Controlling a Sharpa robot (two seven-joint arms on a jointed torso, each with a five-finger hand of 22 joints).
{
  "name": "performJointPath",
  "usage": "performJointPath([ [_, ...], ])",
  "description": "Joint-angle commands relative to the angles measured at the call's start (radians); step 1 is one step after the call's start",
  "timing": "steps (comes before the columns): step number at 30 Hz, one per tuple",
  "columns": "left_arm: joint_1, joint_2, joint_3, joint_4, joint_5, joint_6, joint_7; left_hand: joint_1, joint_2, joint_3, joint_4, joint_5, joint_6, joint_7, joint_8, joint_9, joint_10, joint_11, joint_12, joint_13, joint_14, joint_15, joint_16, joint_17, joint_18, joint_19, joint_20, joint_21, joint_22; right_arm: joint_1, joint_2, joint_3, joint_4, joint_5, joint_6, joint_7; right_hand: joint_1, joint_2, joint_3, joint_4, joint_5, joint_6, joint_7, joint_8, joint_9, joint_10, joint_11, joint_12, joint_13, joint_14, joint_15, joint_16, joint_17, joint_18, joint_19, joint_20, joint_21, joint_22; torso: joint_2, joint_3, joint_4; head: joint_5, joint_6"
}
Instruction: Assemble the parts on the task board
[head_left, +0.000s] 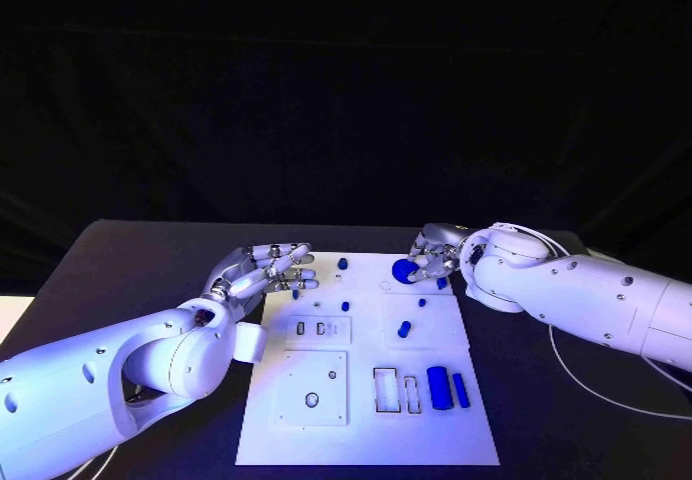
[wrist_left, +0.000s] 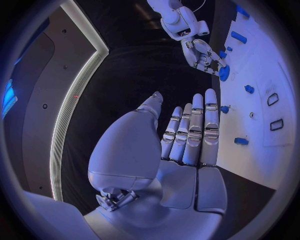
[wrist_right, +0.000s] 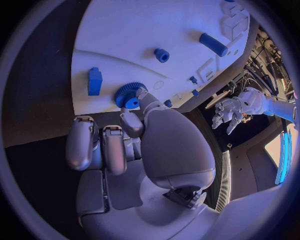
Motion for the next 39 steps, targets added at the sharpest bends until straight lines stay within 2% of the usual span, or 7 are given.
performJointPath([
  [1,0.001,0.003,0.001,0.0,0.001,0.019,0.005,0.001,0.009,0.001,-0.006,-0.006,0.004,-0.001,-0.005,0.001,-0.004,0.002,-0.006,0.0,0.007,0.002,-0.007,0.001,0.01,0.009,0.0,-0.006,-0.002,-0.003,0.004,-0.001,-0.002,-0.004,0.021,0.011,0.009,0.005,0.002,0.007,0.004,0.007,0.001,0.005,0.0,0.005,-0.001,0.005,0.001,0.065,0.008,0.006,0.047,-0.013,0.0,0.008,0.007,0.001,0.0,0.0002,0.0005,0.0,-0.001],
  [12,0.001,0.004,0.001,-0.002,0.001,0.021,0.003,0.001,0.009,0.001,-0.006,-0.006,0.004,-0.001,-0.005,0.001,-0.004,0.002,-0.006,0.0,0.007,0.002,-0.007,0.001,0.01,0.009,0.0,-0.006,-0.002,-0.003,0.01,-0.001,-0.01,-0.005,0.009,0.011,0.007,0.008,0.001,0.01,0.005,0.007,0.002,0.006,0.0,0.003,-0.001,0.004,0.002,0.065,0.008,0.006,0.047,-0.013,0.0,0.008,0.007,0.002,0.0,0.0,-0.0004,0.002,-0.003],
  [22,0.001,0.006,0.001,-0.004,0.001,0.023,0.002,0.002,0.01,0.001,-0.008,-0.006,0.005,-0.001,-0.005,0.0,-0.004,0.002,-0.006,0.0,0.008,0.002,-0.008,0.001,0.01,0.01,0.0,-0.007,-0.002,-0.004,0.014,-0.001,-0.004,-0.017,-0.024,0.006,-0.002,0.002,-0.011,0.019,0.001,-0.003,0.004,0.0,-0.003,-0.002,0.001,0.003,0.006,0.065,0.01,0.008,0.051,-0.013,-0.001,0.009,0.007,0.002,0.0,0.0002,0.0003,0.002,-0.004],
  [32,0.001,0.006,0.001,-0.005,0.001,0.024,0.002,0.002,0.01,0.001,-0.008,-0.006,0.005,-0.001,-0.005,0.0,-0.004,0.002,-0.006,0.0,0.008,0.002,-0.008,0.001,0.01,0.01,0.0,-0.007,-0.002,-0.005,0.017,-0.001,-0.006,-0.022,-0.008,0.005,-0.001,0.003,-0.012,0.021,0.0,0.001,0.003,0.002,-0.002,-0.002,0.001,0.005,0.009,0.065,0.01,0.008,0.052,-0.013,-0.001,0.009,0.008,0.002,0.001,0.0001,-0.0003,0.002,-0.007],
  [39,0.001,0.006,0.001,-0.005,0.001,0.024,0.001,0.002,0.01,0.001,-0.008,-0.006,0.005,-0.001,-0.005,0.0,-0.004,0.002,-0.006,0.0,0.008,0.002,-0.008,0.001,0.01,0.01,0.0,-0.007,-0.002,-0.011,0.023,-0.001,-0.01,-0.045,0.005,0.0,0.022,0.018,-0.003,0.015,0.002,0.023,-0.002,0.015,0.002,0.002,-0.004,0.015,0.024,0.065,0.007,0.008,0.051,-0.014,0.0,0.008,0.01,0.007,0.001,0.0003,-0.0002,0.002,-0.008],
])
